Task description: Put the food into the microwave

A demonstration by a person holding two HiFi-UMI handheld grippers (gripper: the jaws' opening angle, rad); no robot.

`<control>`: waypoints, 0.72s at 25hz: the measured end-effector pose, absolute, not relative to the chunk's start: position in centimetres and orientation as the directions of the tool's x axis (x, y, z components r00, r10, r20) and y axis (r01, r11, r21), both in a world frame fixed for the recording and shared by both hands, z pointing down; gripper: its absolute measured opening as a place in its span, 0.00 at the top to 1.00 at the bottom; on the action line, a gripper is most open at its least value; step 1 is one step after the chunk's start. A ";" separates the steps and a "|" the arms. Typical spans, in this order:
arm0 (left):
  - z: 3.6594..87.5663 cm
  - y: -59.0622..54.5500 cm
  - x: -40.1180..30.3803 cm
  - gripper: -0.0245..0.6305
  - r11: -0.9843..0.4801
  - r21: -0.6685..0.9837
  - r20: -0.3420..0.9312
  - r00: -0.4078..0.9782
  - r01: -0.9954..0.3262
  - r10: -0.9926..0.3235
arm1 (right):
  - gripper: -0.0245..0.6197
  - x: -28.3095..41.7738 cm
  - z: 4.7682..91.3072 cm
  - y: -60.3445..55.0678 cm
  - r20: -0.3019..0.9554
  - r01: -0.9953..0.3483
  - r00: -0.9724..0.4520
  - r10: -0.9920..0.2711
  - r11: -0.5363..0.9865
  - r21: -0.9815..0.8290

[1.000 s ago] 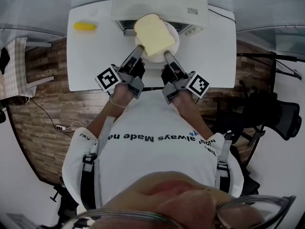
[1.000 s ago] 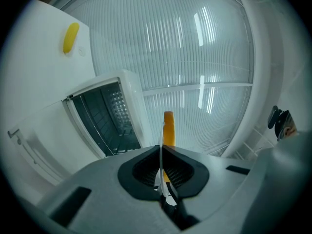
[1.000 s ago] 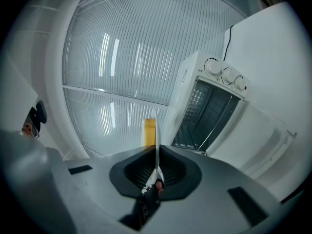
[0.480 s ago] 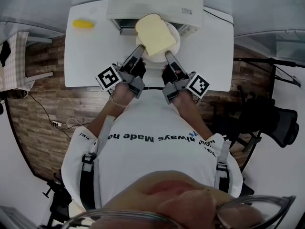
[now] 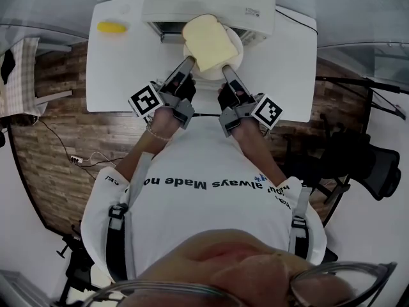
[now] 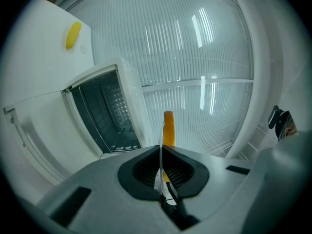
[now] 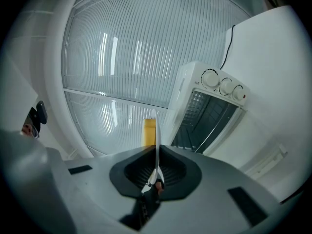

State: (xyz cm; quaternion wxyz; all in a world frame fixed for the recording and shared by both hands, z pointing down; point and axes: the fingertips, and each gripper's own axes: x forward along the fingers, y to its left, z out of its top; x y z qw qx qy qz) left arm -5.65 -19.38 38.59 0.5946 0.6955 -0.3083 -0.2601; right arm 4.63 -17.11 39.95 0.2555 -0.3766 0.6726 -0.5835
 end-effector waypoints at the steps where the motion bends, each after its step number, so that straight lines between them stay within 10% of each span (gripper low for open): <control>1: 38.8 -19.4 -5.6 0.93 -0.099 0.988 0.008 0.676 -0.120 -0.737 | 0.93 4.7 40.1 -17.1 0.100 -0.209 -0.586 -0.804 0.031 -0.977; 18: 44.7 -18.6 -4.9 0.93 -0.019 0.988 0.095 0.711 -0.151 -0.697 | 0.93 5.3 45.8 -16.1 0.200 -0.262 -0.588 -0.784 -0.050 -0.964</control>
